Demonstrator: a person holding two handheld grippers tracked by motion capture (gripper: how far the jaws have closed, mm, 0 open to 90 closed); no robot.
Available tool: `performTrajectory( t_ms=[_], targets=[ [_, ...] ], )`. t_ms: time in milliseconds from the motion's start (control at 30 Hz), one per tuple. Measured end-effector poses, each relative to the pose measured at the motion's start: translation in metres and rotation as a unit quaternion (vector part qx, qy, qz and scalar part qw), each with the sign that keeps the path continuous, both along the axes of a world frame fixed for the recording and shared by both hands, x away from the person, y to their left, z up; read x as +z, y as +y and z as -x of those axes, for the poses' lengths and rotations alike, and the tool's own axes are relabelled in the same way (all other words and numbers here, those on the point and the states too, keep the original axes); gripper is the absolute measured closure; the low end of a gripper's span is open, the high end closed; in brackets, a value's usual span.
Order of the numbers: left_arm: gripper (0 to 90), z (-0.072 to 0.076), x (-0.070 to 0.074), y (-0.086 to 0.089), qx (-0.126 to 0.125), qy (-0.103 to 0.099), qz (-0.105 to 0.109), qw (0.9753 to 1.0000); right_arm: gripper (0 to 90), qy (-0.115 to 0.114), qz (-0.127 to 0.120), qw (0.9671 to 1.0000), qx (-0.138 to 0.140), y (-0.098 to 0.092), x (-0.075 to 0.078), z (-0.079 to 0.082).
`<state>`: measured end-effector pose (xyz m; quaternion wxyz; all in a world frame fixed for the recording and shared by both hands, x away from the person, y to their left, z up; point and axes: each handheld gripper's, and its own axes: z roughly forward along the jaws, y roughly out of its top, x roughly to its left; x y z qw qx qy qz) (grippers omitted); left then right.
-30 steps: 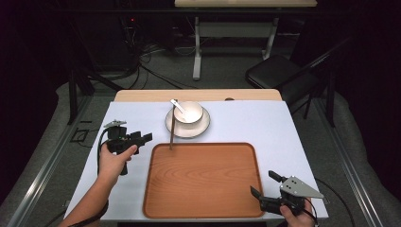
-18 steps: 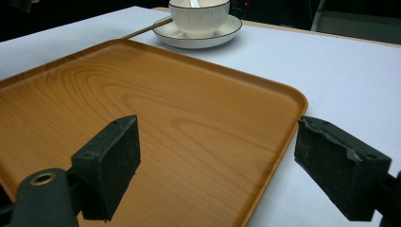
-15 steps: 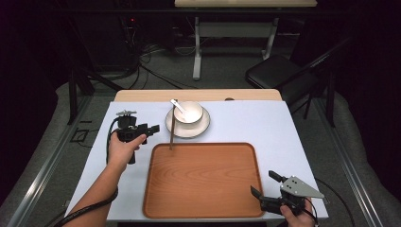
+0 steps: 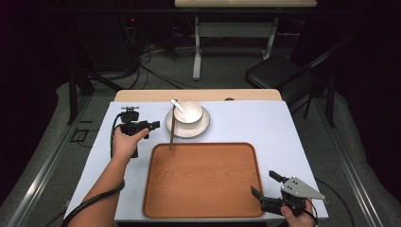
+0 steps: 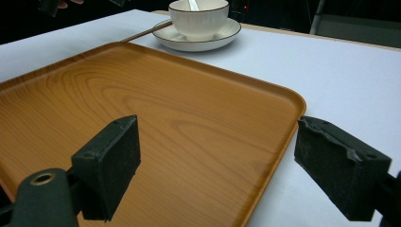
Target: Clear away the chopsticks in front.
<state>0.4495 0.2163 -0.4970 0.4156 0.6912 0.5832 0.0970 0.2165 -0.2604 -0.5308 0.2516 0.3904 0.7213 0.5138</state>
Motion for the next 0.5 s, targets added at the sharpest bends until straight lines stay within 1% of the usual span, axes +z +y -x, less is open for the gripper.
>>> performTrajectory(
  t_ms=[33,100,167,267,333,433,467,500],
  targets=[
    [40.9,-0.003,-0.001,0.000,0.001,0.008,0.008,0.9999,14.6,0.001,-0.001,1.0000,0.000,0.000,0.000,0.000],
    [43.9,-0.005,-0.003,-0.001,0.000,0.015,0.014,0.9998,14.6,0.001,-0.001,1.0000,0.000,0.000,0.000,0.000],
    [46.7,-0.007,-0.004,-0.003,-0.005,0.018,0.013,0.9997,14.6,0.001,-0.002,1.0000,-0.001,-0.001,0.000,0.000],
    [50.4,-0.009,-0.007,-0.006,-0.008,0.037,0.020,0.9991,14.6,0.002,-0.004,1.0000,-0.001,-0.001,0.000,-0.001],
    [53.2,-0.009,-0.009,-0.009,-0.011,0.045,0.023,0.9987,14.6,0.003,-0.004,1.0000,-0.001,-0.001,0.000,-0.001],
    [57.8,-0.010,-0.012,-0.014,-0.021,0.056,0.026,0.9978,14.6,0.004,-0.005,1.0000,-0.001,-0.001,0.000,-0.001],
    [58.3,-0.010,-0.012,-0.014,-0.021,0.056,0.026,0.9978,14.6,0.004,-0.005,1.0000,-0.001,-0.001,0.000,-0.001],
    [58.3,-0.010,-0.012,-0.016,-0.023,0.062,0.026,0.9974,14.6,0.004,-0.006,1.0000,-0.002,-0.001,0.000,-0.001]
  ],
)
